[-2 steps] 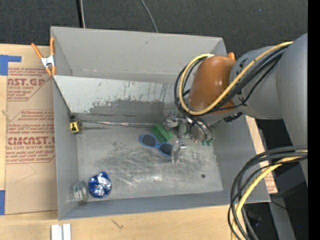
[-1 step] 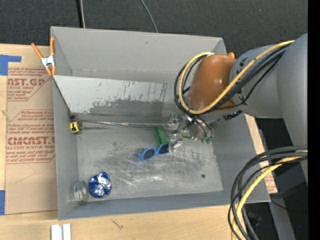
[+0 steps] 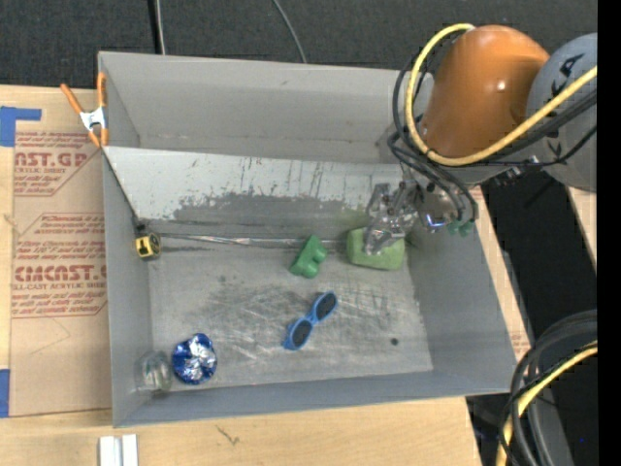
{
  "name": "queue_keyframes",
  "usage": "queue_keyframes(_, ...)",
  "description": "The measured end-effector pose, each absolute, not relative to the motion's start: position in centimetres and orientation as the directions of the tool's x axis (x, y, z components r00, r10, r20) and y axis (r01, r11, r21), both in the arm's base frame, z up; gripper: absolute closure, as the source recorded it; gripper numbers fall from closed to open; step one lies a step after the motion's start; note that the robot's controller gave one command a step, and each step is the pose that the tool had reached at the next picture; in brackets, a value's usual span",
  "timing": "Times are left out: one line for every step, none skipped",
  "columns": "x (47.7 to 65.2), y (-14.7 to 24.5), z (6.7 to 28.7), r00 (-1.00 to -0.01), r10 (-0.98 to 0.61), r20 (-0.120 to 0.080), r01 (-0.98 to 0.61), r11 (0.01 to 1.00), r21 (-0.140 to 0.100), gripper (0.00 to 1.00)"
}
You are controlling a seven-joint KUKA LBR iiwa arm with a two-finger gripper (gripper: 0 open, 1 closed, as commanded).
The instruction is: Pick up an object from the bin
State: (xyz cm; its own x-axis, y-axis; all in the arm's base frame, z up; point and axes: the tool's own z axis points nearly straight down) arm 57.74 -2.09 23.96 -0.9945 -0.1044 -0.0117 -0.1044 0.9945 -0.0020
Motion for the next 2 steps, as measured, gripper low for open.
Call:
queue_keyframes(55.78,0.55,14.21,-0.991,-0.131,0.007,-0.131,0.991,0.003,1.0)
queue_keyframes(56.02,0.43,14.68,-0.992,-0.13,-0.001,-0.13,0.992,0.0,0.0)
